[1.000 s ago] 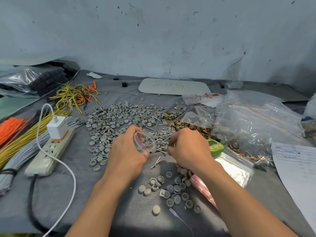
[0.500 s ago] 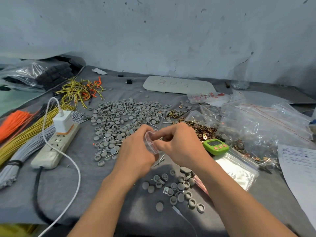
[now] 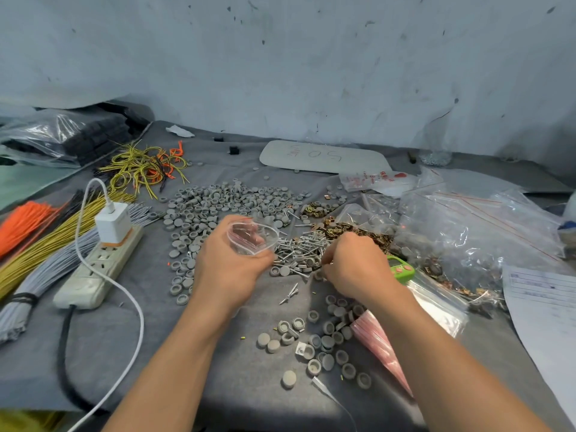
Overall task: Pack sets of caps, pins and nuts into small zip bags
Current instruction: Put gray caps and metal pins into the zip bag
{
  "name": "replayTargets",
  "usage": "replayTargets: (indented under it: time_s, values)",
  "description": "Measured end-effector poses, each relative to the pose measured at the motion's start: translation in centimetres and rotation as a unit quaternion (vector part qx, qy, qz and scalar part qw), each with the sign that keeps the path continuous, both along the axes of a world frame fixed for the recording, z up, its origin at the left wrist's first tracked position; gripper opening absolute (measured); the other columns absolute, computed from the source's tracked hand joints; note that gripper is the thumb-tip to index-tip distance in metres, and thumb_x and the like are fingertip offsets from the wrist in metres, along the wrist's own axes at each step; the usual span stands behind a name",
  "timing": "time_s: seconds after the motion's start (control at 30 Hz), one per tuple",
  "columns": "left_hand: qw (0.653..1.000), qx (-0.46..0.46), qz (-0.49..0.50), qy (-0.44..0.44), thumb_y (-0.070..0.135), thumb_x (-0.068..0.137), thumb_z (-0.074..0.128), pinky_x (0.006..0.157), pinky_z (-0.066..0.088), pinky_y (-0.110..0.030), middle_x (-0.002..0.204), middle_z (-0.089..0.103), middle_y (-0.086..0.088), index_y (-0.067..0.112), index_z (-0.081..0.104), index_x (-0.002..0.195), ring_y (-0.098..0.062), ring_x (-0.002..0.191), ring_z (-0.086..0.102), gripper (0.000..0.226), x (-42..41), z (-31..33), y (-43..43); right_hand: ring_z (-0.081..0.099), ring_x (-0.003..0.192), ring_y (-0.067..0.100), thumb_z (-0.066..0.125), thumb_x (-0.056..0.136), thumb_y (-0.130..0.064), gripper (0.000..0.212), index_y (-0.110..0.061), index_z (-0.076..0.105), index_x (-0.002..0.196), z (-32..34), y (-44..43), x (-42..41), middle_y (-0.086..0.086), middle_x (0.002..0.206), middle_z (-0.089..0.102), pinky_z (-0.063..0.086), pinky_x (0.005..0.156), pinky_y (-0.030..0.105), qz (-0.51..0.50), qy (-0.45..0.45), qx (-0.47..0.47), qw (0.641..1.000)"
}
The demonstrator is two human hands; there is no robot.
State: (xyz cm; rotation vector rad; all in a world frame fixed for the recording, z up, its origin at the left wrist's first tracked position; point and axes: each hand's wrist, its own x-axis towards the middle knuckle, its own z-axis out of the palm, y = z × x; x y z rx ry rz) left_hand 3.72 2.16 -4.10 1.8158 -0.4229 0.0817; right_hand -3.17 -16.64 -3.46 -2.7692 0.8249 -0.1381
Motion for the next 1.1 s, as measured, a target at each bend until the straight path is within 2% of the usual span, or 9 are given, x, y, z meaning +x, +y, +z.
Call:
replayTargets:
  time_s: [0.23, 0.37, 0.43, 0.5, 0.6, 0.73, 0.93, 1.0, 1.1]
  values:
    - [0.997, 0.071, 0.012, -0.034, 0.014, 0.068, 0.09, 0.068, 0.05, -0.024, 0.083, 0.071, 0.016, 0.037, 0.061, 0.094, 0.001, 0.078, 0.066, 0.045, 0.1, -0.2, 0.1, 0.071, 0.091, 0.03, 0.07, 0.091, -0.022, 0.014, -0.025, 0.076, 0.104, -0.8, 1.3, 0.4, 0.004, 0.097, 0.075, 0.051, 0.072, 0.034, -0.002, 0.012, -0.055, 0.998]
    - [0.985, 0.16, 0.018, -0.065, 0.022, 0.072, 0.086, 0.061, 0.038, -0.013, 0.082, 0.066, 0.021, 0.04, 0.056, 0.096, 0.009, 0.075, 0.059, 0.043, -0.5, -0.2, 0.0, 0.071, 0.08, 0.017, 0.074, 0.092, -0.029, 0.009, -0.03, 0.08, 0.099, 0.9, 0.7, -0.1, -0.005, 0.087, 0.076, 0.059, 0.077, 0.031, -0.006, -0.123, 0.062, 0.99]
    - [0.979, 0.192, 0.01, -0.072, 0.022, 0.073, 0.084, 0.063, 0.043, -0.019, 0.084, 0.066, 0.02, 0.04, 0.053, 0.1, 0.004, 0.078, 0.059, 0.045, -0.8, -0.2, -0.3, 0.064, 0.061, 0.0, 0.079, 0.089, -0.029, 0.005, -0.031, 0.081, 0.093, 1.8, 0.9, -0.6, -0.014, 0.072, 0.07, 0.052, 0.062, 0.014, 0.037, -0.219, 0.154, 0.963]
    - [0.972, 0.223, -0.007, -0.069, 0.023, 0.073, 0.085, 0.065, 0.044, -0.027, 0.088, 0.066, 0.018, 0.041, 0.052, 0.103, -0.004, 0.08, 0.061, 0.048, -1.0, -0.1, -0.6, 0.056, 0.054, -0.002, 0.083, 0.085, -0.028, 0.006, -0.033, 0.081, 0.087, 2.4, 1.4, -1.1, -0.013, 0.063, 0.065, 0.043, 0.052, 0.01, 0.082, -0.26, 0.192, 0.943]
    - [0.968, 0.241, -0.043, -0.049, 0.025, 0.069, 0.089, 0.057, 0.036, -0.017, 0.081, 0.062, 0.021, 0.046, 0.052, 0.103, 0.005, 0.074, 0.055, 0.055, -1.4, -0.1, -0.9, 0.054, 0.053, -0.002, 0.086, 0.08, -0.031, 0.01, -0.038, 0.082, 0.085, 2.4, 2.3, -1.5, -0.011, 0.065, 0.066, 0.04, 0.048, 0.012, 0.125, -0.227, 0.153, 0.954]
    - [0.967, 0.245, -0.063, -0.041, 0.02, 0.068, 0.088, 0.055, 0.037, -0.018, 0.084, 0.064, 0.02, 0.049, 0.056, 0.103, 0.005, 0.076, 0.056, 0.056, -1.8, -0.2, -1.2, 0.052, 0.053, 0.0, 0.088, 0.076, -0.035, 0.013, -0.042, 0.082, 0.085, 1.9, 3.2, -1.3, -0.007, 0.071, 0.07, 0.042, 0.048, 0.016, 0.135, -0.197, 0.156, 0.958]
    - [0.976, 0.206, -0.068, -0.032, 0.027, 0.068, 0.09, 0.053, 0.036, -0.008, 0.079, 0.068, 0.023, 0.046, 0.066, 0.096, 0.011, 0.072, 0.06, 0.041, -1.9, 0.2, -1.2, 0.059, 0.056, 0.0, 0.085, 0.081, -0.036, 0.004, -0.033, 0.082, 0.078, 2.3, 2.0, -1.8, -0.012, 0.062, 0.069, 0.042, 0.046, 0.014, 0.088, -0.244, 0.181, 0.949]
    - [0.98, 0.186, -0.058, -0.03, 0.021, 0.069, 0.09, 0.056, 0.039, -0.007, 0.08, 0.069, 0.023, 0.043, 0.069, 0.095, 0.015, 0.073, 0.06, 0.04, -1.6, 0.3, -1.1, 0.062, 0.057, 0.0, 0.082, 0.083, -0.032, 0.008, -0.03, 0.081, 0.076, 2.4, 1.1, -2.1, -0.014, 0.06, 0.069, 0.047, 0.052, 0.013, 0.052, -0.233, 0.157, 0.958]
    - [0.987, 0.149, -0.051, -0.021, 0.013, 0.069, 0.09, 0.06, 0.041, -0.002, 0.079, 0.07, 0.022, 0.04, 0.069, 0.092, 0.017, 0.076, 0.061, 0.041, -1.3, 0.4, -1.0, 0.069, 0.069, 0.012, 0.08, 0.086, -0.034, 0.018, -0.03, 0.074, 0.069, 1.9, 0.3, -2.6, -0.01, 0.067, 0.072, 0.06, 0.073, 0.032, 0.03, -0.108, 0.075, 0.991]
